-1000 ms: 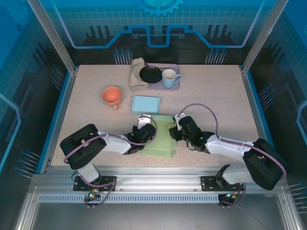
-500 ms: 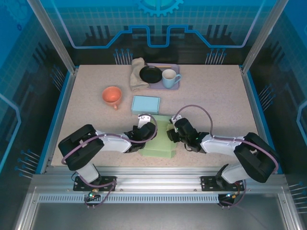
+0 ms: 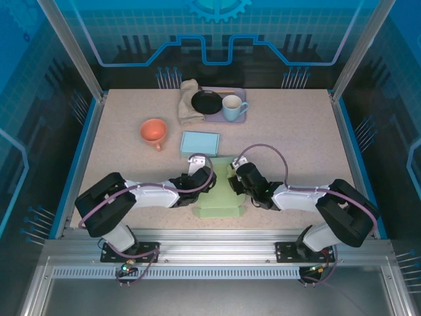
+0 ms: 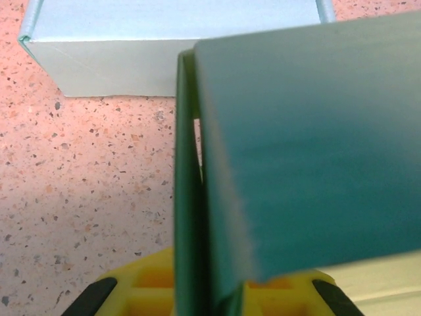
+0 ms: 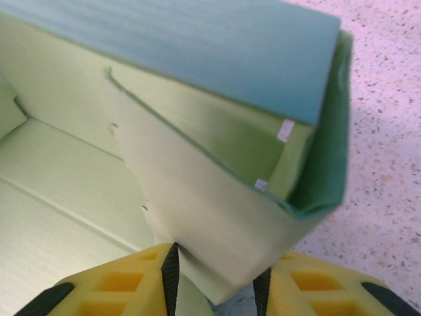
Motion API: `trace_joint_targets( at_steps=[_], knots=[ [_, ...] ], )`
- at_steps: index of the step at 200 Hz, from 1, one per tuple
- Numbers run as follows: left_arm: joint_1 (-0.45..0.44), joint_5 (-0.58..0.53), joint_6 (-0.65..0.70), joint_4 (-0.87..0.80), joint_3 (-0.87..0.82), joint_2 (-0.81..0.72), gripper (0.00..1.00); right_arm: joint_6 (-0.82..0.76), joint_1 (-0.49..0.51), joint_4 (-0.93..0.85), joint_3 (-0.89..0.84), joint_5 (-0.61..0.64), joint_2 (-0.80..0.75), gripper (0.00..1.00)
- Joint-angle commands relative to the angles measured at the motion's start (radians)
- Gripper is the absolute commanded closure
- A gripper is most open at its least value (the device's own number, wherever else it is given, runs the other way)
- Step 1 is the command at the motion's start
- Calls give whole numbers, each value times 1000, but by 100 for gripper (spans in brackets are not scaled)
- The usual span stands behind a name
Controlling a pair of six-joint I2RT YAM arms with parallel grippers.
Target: Fold the paper box
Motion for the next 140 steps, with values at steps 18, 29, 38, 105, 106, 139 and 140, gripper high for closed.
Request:
trace_joint_targets(
  at_steps=[18,29,38,105,106,139,140],
  knots=[
    [-8,104,-24,-65,23,-55,86,-26,16,47,30,108,-34,64],
    [-8,119,-28,-71,22,-72,86,-30,16,49,30,128,-34,65],
    [-8,133,-28,-74,20,-83,85,-32,16,53,31,140,-30,65],
    [-8,-33,-200,-312,100,-99,85,74,35,14,44,316,-8,77],
    [-8,-37,-205,-320,101,-97,85,76,36,13,45,323,-7,77],
    [-9,-85,-333,-420,143,-89,84,258,82,-220,134,577,56,79],
    [-9,-85,-337,-422,143,-90,84,266,84,-231,137,581,59,79]
  ],
)
